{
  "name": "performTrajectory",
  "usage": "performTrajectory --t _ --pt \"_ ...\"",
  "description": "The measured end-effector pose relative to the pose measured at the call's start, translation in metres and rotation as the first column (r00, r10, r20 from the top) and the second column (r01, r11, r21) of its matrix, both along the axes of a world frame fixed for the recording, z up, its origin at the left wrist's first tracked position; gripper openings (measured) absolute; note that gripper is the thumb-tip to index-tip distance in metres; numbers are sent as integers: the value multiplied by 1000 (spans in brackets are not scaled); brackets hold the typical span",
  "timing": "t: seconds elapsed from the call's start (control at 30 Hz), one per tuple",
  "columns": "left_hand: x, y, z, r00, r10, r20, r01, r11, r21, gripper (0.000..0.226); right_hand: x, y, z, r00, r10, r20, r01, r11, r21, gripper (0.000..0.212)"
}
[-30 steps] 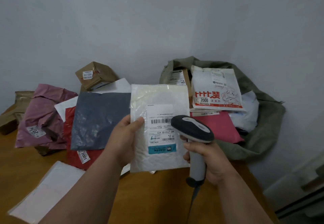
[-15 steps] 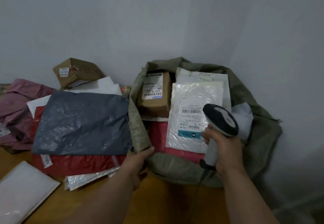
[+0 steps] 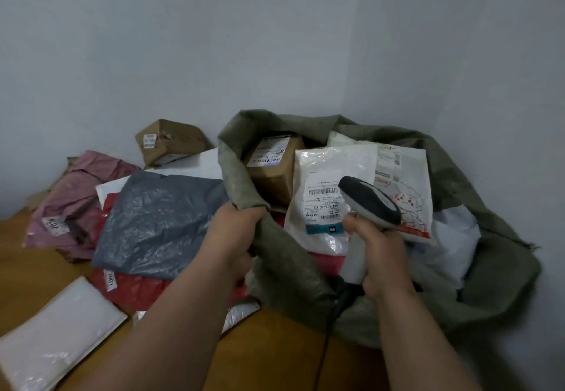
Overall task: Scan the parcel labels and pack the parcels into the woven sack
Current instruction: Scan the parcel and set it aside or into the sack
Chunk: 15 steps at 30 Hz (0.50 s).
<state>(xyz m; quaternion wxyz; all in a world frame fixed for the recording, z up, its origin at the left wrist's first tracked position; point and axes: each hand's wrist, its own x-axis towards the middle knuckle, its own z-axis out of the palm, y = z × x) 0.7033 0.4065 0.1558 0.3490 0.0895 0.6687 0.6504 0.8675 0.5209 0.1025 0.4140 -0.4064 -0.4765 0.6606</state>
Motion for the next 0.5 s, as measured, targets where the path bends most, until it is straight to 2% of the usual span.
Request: performTrajectory --t 0.07,0.13,0.23,0.3,0.37,0.5 --pt "0 -1 17 997 -48 54 39 986 165 22 5 13 6 1000 -17 -19 16 999 -30 38" --pt "0 -3 21 991 -55 119 25 969 247 33 9 27 9 1000 -8 -1 8 996 -89 31" --pt "7 -4 6 991 -39 126 19 988 155 43 11 29 6 989 118 92 -93 966 -241 27" --pt "14 -3 -1 987 -137 82 127 985 117 34 9 21 -1 958 248 143 -193 929 -316 32" --pt "14 1 1 984 -178 27 173 976 130 27 8 16 -4 945 284 162 -213 911 -353 33" --pt "-5 -3 -8 987 86 -134 -71 990 118 31 13 19 2 984 140 113 -97 942 -320 26"
